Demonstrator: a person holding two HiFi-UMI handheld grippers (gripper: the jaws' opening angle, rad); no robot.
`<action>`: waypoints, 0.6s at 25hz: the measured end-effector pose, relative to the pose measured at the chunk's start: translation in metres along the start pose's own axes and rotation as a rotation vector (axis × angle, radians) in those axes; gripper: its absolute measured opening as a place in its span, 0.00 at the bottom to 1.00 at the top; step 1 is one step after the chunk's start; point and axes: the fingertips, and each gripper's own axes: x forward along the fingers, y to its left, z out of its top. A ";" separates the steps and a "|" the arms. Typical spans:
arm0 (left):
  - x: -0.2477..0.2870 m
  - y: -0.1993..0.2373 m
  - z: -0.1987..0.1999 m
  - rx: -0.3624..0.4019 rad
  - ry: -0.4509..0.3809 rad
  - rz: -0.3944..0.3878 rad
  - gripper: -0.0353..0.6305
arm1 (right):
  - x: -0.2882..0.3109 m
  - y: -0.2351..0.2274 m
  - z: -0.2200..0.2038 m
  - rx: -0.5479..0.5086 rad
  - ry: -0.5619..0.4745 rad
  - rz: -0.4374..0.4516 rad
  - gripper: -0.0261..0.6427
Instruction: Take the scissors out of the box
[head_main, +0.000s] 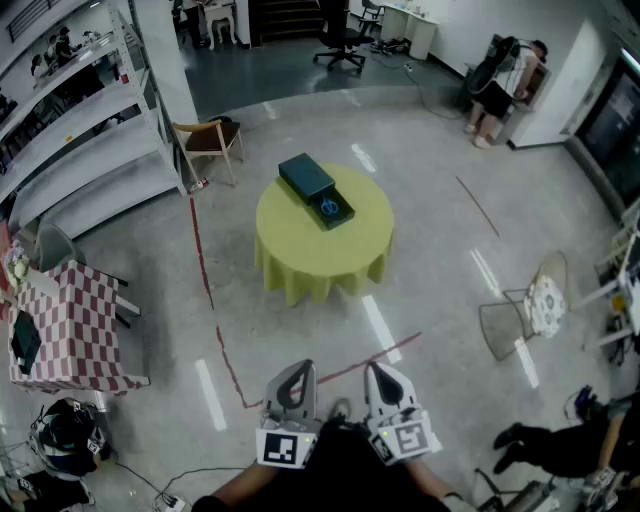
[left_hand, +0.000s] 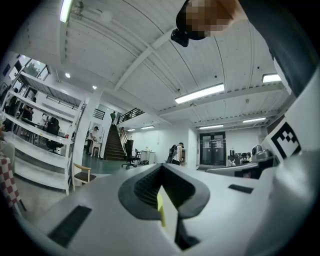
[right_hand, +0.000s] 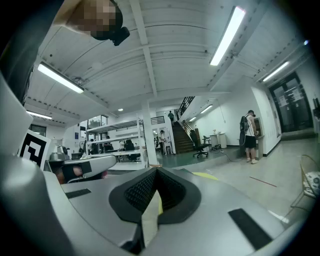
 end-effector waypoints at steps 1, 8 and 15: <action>-0.001 0.000 0.001 -0.004 -0.001 0.000 0.05 | 0.000 0.001 0.001 0.006 0.001 -0.001 0.03; -0.003 0.006 0.000 -0.017 0.001 -0.006 0.05 | 0.004 0.012 0.000 0.002 0.007 0.006 0.03; -0.011 0.016 -0.003 -0.020 0.005 -0.018 0.05 | 0.005 0.021 -0.004 0.022 -0.005 -0.011 0.03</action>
